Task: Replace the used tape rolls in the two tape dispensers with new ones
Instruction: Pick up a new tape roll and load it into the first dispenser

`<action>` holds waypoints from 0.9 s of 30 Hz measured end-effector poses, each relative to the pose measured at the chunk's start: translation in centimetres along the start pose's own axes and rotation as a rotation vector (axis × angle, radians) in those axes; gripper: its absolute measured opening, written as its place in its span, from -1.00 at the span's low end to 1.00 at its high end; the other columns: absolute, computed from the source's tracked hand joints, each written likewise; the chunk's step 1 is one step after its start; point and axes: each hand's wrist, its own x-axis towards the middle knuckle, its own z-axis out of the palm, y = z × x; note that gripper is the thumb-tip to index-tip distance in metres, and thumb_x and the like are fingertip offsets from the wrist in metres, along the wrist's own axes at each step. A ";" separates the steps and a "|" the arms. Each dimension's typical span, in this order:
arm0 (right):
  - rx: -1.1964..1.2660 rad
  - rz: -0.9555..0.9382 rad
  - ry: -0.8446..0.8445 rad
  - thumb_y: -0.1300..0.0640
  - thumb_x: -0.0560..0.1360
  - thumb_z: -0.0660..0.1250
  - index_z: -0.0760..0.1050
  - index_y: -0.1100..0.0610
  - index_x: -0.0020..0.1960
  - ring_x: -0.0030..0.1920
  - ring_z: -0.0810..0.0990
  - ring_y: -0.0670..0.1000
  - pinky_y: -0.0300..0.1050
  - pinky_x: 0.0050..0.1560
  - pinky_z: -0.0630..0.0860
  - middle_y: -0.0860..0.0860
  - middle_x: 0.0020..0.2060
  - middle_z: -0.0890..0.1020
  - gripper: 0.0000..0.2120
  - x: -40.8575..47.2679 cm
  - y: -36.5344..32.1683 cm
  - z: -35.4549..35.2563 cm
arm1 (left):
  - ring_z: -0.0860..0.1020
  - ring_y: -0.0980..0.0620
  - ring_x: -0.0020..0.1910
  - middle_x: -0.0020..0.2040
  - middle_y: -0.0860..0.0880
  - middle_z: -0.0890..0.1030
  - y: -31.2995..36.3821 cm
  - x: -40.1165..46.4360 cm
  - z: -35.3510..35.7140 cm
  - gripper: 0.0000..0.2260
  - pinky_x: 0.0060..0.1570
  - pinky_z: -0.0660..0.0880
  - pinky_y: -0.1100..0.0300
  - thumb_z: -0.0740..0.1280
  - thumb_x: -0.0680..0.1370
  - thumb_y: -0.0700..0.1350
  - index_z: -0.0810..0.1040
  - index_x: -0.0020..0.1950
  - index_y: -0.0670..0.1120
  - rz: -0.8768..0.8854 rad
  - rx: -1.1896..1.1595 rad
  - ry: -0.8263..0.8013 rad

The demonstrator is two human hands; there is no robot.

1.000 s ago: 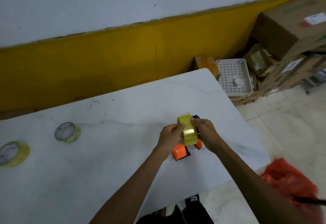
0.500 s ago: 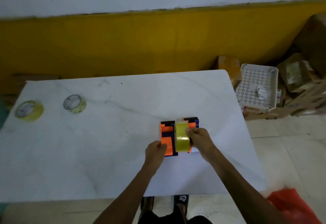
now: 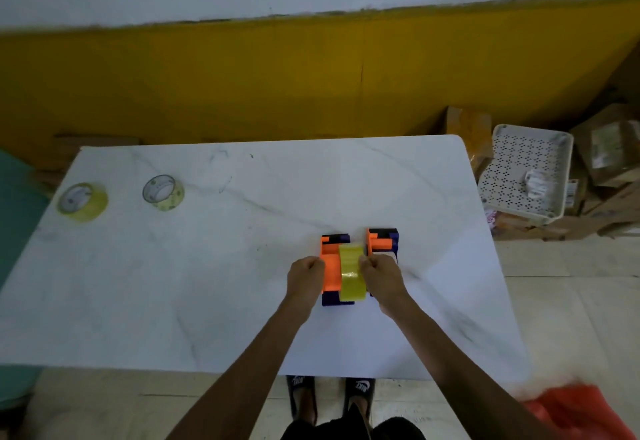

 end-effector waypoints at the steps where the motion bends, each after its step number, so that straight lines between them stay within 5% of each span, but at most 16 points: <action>1: -0.029 0.000 0.014 0.16 0.60 0.14 0.21 0.10 -0.44 -0.44 0.26 -0.03 -0.18 -0.40 0.19 0.00 -0.50 0.28 -0.58 0.0 0.1 0.4 | 0.35 -0.03 -0.26 -0.28 -0.15 0.40 -0.1 -0.1 0.0 -0.86 -0.23 0.34 0.05 0.16 0.47 -0.19 0.45 -0.26 -0.10 0.004 0.006 -0.002; 10: -0.081 0.019 0.086 0.15 0.59 0.19 0.36 0.11 -0.37 -0.38 0.38 -0.02 -0.20 -0.39 0.31 0.01 -0.44 0.39 -0.66 -0.3 0.1 4.2 | 0.39 0.02 -0.30 -0.30 -0.06 0.44 -1.9 -0.6 0.0 -0.79 -0.31 0.31 0.18 0.23 0.57 -0.05 0.47 -0.23 -0.11 0.041 0.058 -0.120; 13: -0.197 -0.095 0.161 0.26 0.52 0.23 0.47 0.23 -0.18 -0.30 0.44 -0.01 -0.10 -0.27 0.44 0.04 -0.34 0.48 -0.88 -0.3 -0.5 4.6 | 0.39 0.05 -0.31 -0.28 -0.05 0.46 -2.7 -0.1 -0.6 -0.75 -0.36 0.29 0.25 0.25 0.58 -0.01 0.52 -0.12 -0.18 0.163 0.198 -0.163; 17: -0.465 -0.256 0.103 0.29 0.45 0.24 0.51 0.24 -0.07 -0.17 0.50 0.09 -0.14 -0.22 0.36 0.13 -0.17 0.51 -0.90 1.1 -1.9 3.6 | 0.33 0.09 -0.35 -0.29 -0.03 0.40 -3.4 0.0 -1.2 -0.69 -0.37 0.25 0.27 0.22 0.58 0.07 0.45 -0.16 -0.17 0.256 0.274 -0.154; 20: -0.550 -0.281 -0.034 0.30 0.45 0.22 0.52 0.27 -0.11 -0.14 0.48 0.14 -0.14 -0.25 0.30 0.15 -0.19 0.52 -0.89 3.0 -3.6 2.8 | 0.27 0.10 -0.38 -0.35 0.00 0.32 -3.6 0.3 -1.5 -0.67 -0.39 0.21 0.26 0.24 0.56 0.08 0.30 -0.26 -0.10 0.281 0.273 -0.151; 24: -0.862 -0.234 -0.415 0.26 0.51 0.21 0.60 0.25 0.10 0.07 0.57 0.11 -0.06 0.04 0.46 0.09 0.04 0.61 -0.75 5.1 -5.7 2.2 | 0.30 0.10 -0.38 -0.36 -0.01 0.35 -3.9 0.6 -2.1 -0.63 -0.37 0.24 0.26 0.26 0.56 0.14 0.33 -0.27 -0.11 0.315 0.276 -0.173; 27: -0.912 -0.235 -0.515 0.19 0.53 0.26 0.62 0.17 0.10 0.07 0.56 0.05 -0.08 0.09 0.48 0.03 0.03 0.62 -0.79 6.1 -6.2 1.9 | 0.32 0.12 -0.40 -0.39 0.04 0.36 -4.1 0.9 -2.3 -0.62 -0.38 0.25 0.26 0.26 0.55 0.17 0.34 -0.29 -0.09 0.320 0.284 -0.173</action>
